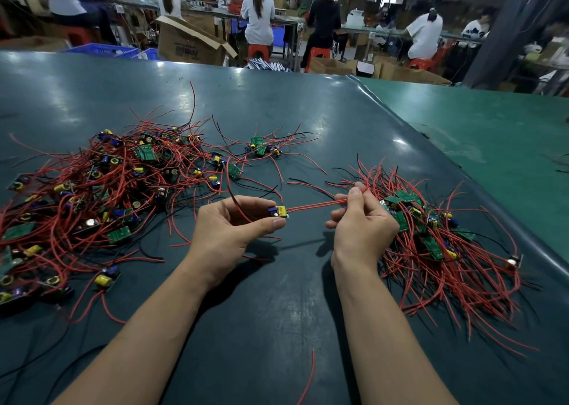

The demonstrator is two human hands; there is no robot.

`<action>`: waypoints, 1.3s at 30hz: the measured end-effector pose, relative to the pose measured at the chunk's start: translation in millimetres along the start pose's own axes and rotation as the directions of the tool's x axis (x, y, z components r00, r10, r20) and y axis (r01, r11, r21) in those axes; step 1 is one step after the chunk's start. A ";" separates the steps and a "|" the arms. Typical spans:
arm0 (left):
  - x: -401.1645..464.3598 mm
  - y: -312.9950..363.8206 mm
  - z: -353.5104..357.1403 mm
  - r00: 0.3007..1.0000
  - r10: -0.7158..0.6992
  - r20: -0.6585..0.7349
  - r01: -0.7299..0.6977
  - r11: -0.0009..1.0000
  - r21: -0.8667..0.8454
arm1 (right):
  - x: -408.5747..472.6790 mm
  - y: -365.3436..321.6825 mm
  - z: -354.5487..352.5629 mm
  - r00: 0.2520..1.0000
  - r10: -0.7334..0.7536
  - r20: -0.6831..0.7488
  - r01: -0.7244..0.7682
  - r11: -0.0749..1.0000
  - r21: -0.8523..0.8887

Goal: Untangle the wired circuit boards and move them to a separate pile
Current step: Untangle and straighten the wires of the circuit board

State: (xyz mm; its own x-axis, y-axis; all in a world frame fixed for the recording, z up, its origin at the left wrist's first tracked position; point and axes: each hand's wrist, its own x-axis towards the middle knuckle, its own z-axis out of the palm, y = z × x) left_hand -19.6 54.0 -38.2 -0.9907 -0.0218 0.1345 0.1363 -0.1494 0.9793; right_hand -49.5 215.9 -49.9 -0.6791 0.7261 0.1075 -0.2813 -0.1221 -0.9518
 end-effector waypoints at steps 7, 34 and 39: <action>3.1 0.0 -5.2 0.997 -0.019 -0.072 0.009 0.991 -0.136 | -9.8 -1.8 3.0 0.978 -0.176 0.114 0.193 0.968 -0.158; -5.4 6.6 4.5 0.902 -0.261 0.344 0.300 0.952 -0.065 | -30.8 -10.4 2.9 0.630 0.330 0.703 -0.335 0.932 -0.137; -2.5 7.8 5.6 0.905 -0.266 0.331 0.295 0.954 -0.041 | -28.9 -11.0 4.1 0.718 0.241 0.653 -0.278 0.959 -0.049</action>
State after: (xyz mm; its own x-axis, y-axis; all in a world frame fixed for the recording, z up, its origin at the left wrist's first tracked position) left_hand -16.0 58.5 -30.0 -0.9337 0.3470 -0.0886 -0.1625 -0.1899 0.9683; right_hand -29.5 193.5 -41.3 -0.9981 0.0501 0.0351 -0.0480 -0.2862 -0.9570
